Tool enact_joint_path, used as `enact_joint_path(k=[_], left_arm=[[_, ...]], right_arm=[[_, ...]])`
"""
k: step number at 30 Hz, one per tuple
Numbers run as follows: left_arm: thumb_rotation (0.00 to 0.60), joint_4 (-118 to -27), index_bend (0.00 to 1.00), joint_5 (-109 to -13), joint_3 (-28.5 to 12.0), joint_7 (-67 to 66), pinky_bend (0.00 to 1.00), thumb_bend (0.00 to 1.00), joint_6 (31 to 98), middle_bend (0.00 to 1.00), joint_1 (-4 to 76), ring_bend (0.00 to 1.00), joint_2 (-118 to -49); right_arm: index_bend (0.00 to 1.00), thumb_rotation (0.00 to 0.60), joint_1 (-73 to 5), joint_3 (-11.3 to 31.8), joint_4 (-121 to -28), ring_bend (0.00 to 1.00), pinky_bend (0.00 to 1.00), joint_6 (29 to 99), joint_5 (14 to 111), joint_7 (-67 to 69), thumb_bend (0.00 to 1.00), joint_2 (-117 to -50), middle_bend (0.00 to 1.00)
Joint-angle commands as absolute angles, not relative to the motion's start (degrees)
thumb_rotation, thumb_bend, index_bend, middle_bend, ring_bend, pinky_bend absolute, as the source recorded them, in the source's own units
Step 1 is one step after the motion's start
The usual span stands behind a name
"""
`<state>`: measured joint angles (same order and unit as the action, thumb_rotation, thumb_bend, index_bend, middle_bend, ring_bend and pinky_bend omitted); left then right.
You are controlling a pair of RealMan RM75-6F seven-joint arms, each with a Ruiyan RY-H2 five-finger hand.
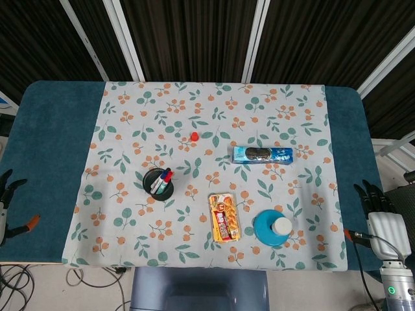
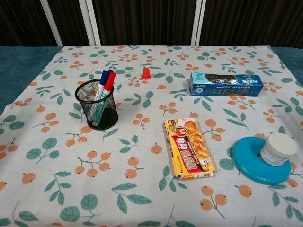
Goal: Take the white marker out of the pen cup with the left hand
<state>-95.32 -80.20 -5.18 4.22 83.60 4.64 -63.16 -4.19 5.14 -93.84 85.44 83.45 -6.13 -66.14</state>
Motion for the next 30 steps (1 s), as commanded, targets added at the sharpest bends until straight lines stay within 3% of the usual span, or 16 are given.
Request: enact_joint_path(k=[1, 6, 15, 24, 30], left_arm=[[0.6, -95.8, 0.18, -81.9, -4.5, 8.2, 0.0, 0.17, 82.6, 0.0, 4.9, 0.0, -61.7], [0.6, -97.6, 0.19, -83.0, -4.4, 13.5, 0.0, 0.17, 78.5, 0.0, 7.0, 0.0, -57.2], [0.6, -101.9, 0.22, -76.3, -10.7, 13.4, 0.0, 0.22, 68.2, 0.0, 16.6, 0.0, -56.3], [0.6, -105.5, 0.25, -67.7, -13.2, 14.6, 0.0, 0.22, 50.6, 0.0, 26.7, 0.0, -55.5], [0.6, -105.5, 0.3, -61.5, -14.7, 10.4, 0.0, 0.25, 50.6, 0.0, 30.8, 0.0, -61.2]], right_arm=[[0.1, 0.6, -4.2, 5.3, -93.9, 0.06, 0.17, 85.4, 83.1, -6.2, 0.1, -66.2, 0.01], [0.1, 0.6, -4.2, 5.2, -94.0, 0.06, 0.17, 85.4, 83.2, -6.6, 0.1, -66.3, 0.01], [0.1, 0.6, -4.1, 5.2, -94.0, 0.06, 0.17, 85.5, 83.2, -6.6, 0.11, -66.3, 0.01], [0.1, 0.6, -4.0, 5.2, -94.1, 0.06, 0.17, 85.5, 82.9, -6.6, 0.11, -66.2, 0.01], [0.1, 0.6, -3.8, 5.3, -94.1, 0.06, 0.17, 86.0, 82.9, -7.0, 0.11, -66.4, 0.01]])
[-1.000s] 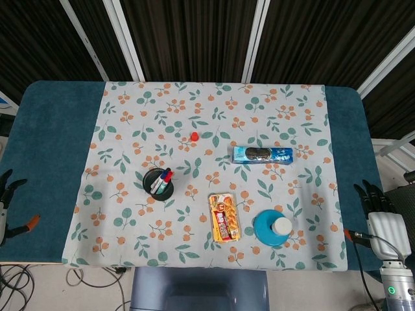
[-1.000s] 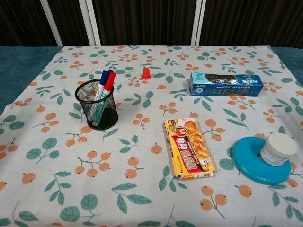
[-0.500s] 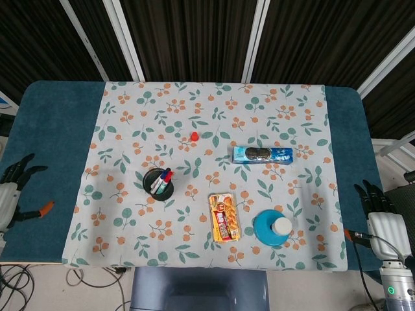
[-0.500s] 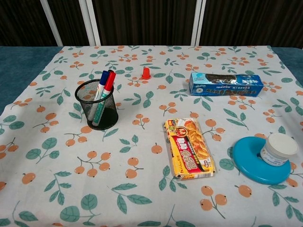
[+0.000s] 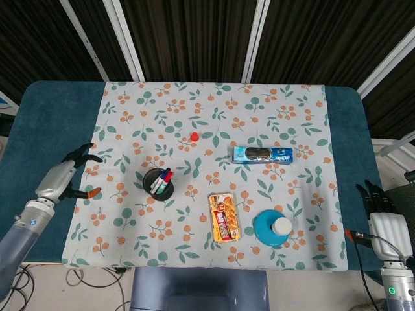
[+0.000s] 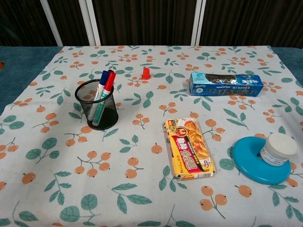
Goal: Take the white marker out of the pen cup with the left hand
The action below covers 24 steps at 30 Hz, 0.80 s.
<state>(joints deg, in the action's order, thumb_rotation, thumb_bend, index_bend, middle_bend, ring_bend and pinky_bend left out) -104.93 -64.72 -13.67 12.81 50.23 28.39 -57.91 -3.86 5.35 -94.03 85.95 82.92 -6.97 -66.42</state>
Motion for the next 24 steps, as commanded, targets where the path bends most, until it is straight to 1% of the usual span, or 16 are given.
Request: enact_joint_path(k=[1, 10, 20, 24], left_arm=[[0.6, -105.6, 0.31, -60.7, -14.8, 9.5, 0.0, 0.26, 50.7, 0.0, 31.4, 0.0, -62.1], [0.6, -104.5, 0.33, -49.1, -15.2, -3.7, 0.0, 0.27, 54.5, 0.0, 37.7, 0.0, -71.1], [0.6, -101.7, 0.35, -42.2, -15.6, -9.4, 0.0, 0.27, 56.1, 0.0, 42.1, 0.0, -77.4], [0.6, -101.2, 0.36, -41.1, -15.4, -11.3, 0.0, 0.27, 57.0, 0.0, 43.1, 0.0, -78.8]], right_arm=[[0.1, 0.6, -3.8, 5.3, -94.1, 0.06, 0.17, 86.0, 82.9, -7.0, 0.11, -66.4, 0.01], [0.1, 0.6, -3.8, 5.4, -94.0, 0.06, 0.17, 86.0, 82.9, -6.5, 0.11, -66.2, 0.01], [0.1, 0.6, -3.7, 5.4, -94.0, 0.06, 0.17, 86.1, 82.8, -6.3, 0.11, -66.2, 0.01], [0.1, 0.6, -3.7, 5.5, -94.1, 0.06, 0.17, 85.9, 82.6, -6.2, 0.11, -66.1, 0.01]])
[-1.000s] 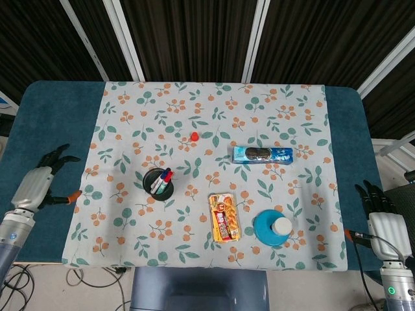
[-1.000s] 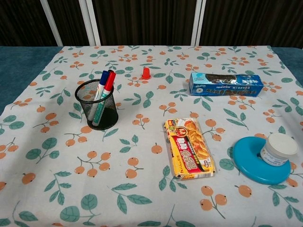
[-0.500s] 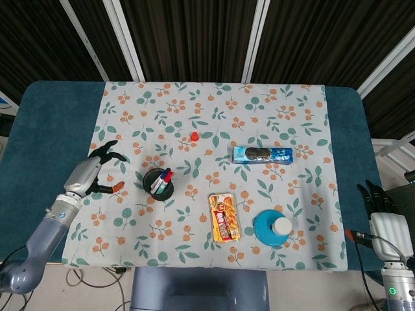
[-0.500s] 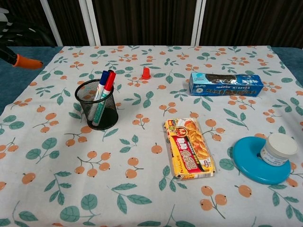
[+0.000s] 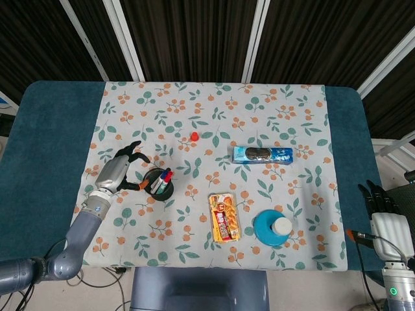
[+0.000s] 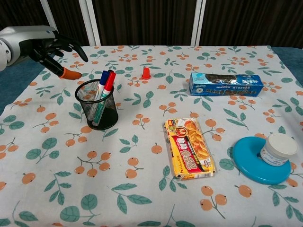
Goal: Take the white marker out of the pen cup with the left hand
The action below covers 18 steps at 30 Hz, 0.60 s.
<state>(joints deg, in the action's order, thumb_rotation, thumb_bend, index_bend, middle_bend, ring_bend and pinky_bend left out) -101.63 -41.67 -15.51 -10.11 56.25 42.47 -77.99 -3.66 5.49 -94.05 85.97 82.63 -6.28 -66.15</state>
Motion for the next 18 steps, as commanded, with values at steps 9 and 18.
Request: enact_joint_path(k=[9, 18], left_arm=[[0.6, -100.2, 0.4, -39.1, -14.4, -14.9, 0.0, 0.32, 59.4, 0.01, 44.3, 0.0, -82.2], [0.6, -98.5, 0.42, -39.6, -14.0, -14.9, 0.0, 0.33, 59.8, 0.01, 44.3, 0.0, -84.3]], right_arm=[[0.1, 0.6, -3.7, 5.5, -94.2, 0.06, 0.17, 85.8, 82.6, -6.0, 0.11, -66.0, 0.01], [0.1, 0.6, -3.7, 5.5, -94.1, 0.06, 0.17, 85.7, 82.5, -5.9, 0.11, -66.0, 0.01]])
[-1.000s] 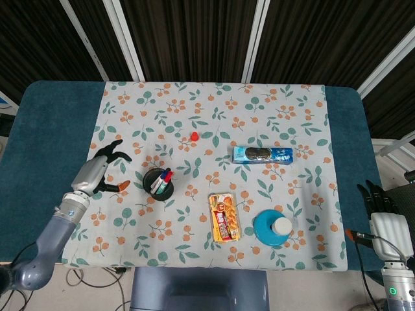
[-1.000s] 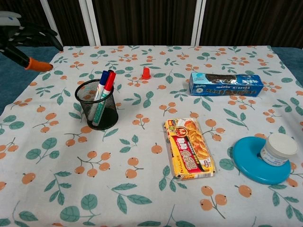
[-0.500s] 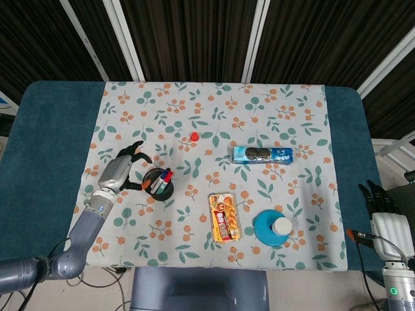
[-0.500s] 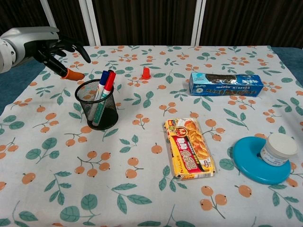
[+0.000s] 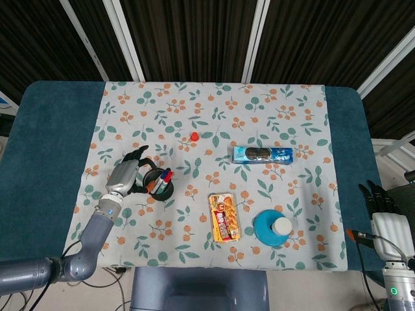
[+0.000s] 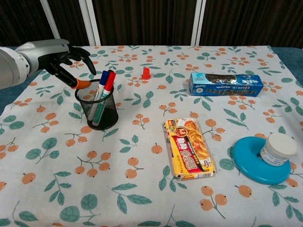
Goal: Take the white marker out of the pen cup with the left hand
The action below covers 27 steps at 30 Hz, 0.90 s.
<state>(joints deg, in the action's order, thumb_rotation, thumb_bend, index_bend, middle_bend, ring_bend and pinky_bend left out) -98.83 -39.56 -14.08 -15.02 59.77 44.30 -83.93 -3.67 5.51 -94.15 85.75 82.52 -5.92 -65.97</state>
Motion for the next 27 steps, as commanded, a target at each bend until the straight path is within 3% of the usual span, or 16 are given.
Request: enact_joint_path(k=[1, 27], left_arm=[[0.6, -98.3, 0.42, -39.6, -14.0, -14.9, 0.0, 0.33, 59.8, 0.01, 44.2, 0.0, -84.5], [0.6, -93.9, 0.45, -41.5, -13.8, -16.4, 0.0, 0.34, 61.5, 0.03, 44.3, 0.0, -90.4]], right_arm=[[0.1, 0.6, -3.7, 5.5, -94.1, 0.06, 0.17, 85.7, 82.5, -5.9, 0.11, -66.0, 0.01], [0.1, 0.6, -3.7, 5.6, -94.3, 0.06, 0.17, 85.5, 82.2, -5.7, 0.11, -65.8, 0.01]])
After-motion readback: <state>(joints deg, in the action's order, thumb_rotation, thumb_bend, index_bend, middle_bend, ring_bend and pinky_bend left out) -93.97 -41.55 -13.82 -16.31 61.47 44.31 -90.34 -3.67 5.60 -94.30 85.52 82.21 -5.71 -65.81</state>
